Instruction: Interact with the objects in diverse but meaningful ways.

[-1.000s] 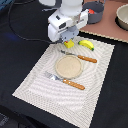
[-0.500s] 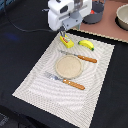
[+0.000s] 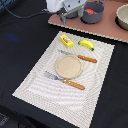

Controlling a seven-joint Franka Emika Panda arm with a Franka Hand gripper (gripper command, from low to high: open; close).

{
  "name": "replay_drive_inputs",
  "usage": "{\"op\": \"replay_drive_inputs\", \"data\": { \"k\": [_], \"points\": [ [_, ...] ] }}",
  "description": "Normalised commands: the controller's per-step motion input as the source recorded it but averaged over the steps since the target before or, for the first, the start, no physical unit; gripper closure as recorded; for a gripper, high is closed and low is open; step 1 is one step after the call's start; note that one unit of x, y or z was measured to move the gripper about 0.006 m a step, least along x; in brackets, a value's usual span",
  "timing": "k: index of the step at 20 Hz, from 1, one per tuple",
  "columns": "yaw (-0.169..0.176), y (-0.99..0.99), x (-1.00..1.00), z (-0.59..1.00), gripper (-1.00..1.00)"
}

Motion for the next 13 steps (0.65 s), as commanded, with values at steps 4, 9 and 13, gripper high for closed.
{"op": "replay_drive_inputs", "data": {
  "k": [4,9,13],
  "points": [
    [0.022,0.02,0.0,0.0,-1.0],
    [0.006,0.0,0.0,0.0,-1.0],
    [-0.002,0.27,-0.33,-0.18,-1.0]
  ]
}}
